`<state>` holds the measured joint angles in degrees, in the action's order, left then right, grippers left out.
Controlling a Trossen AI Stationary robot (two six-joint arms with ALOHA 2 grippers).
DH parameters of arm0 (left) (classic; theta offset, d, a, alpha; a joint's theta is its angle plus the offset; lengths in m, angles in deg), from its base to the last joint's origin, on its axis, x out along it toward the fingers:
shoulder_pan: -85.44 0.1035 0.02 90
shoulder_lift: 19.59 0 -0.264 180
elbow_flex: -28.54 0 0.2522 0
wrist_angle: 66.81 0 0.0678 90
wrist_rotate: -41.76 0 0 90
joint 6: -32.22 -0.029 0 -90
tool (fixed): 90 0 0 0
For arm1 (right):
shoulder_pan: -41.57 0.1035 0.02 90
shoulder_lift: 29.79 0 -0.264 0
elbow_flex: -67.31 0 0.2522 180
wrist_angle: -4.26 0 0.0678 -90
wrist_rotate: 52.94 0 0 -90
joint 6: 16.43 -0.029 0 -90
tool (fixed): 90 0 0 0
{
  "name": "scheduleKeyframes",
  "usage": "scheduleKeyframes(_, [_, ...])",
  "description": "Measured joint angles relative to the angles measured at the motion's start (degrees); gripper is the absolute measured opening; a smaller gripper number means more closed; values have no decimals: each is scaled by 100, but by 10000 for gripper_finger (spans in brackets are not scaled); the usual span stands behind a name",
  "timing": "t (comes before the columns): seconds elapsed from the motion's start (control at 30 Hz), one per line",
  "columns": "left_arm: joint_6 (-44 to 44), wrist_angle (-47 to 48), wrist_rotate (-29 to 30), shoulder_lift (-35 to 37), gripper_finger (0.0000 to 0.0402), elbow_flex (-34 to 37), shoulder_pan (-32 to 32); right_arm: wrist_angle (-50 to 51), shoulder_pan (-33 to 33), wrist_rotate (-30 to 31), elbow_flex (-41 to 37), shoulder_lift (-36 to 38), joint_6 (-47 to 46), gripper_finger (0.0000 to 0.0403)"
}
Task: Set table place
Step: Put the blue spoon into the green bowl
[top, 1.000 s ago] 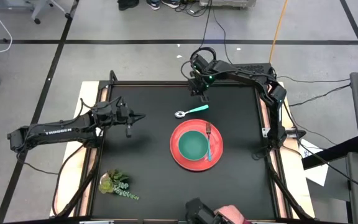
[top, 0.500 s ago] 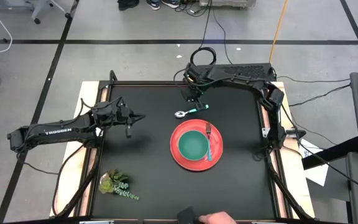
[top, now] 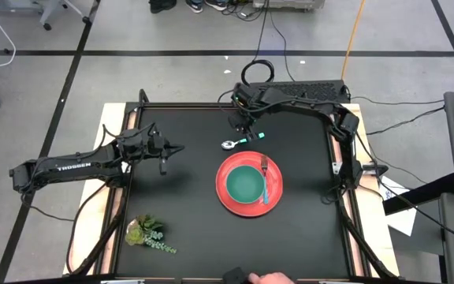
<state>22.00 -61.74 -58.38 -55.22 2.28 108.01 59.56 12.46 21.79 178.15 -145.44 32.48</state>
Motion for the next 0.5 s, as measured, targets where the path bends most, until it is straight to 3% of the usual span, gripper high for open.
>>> scheduleKeyframes(0.5, [-5,83,0,-9,15,0,1,373,-2,-577,-9,-366,-314,132])
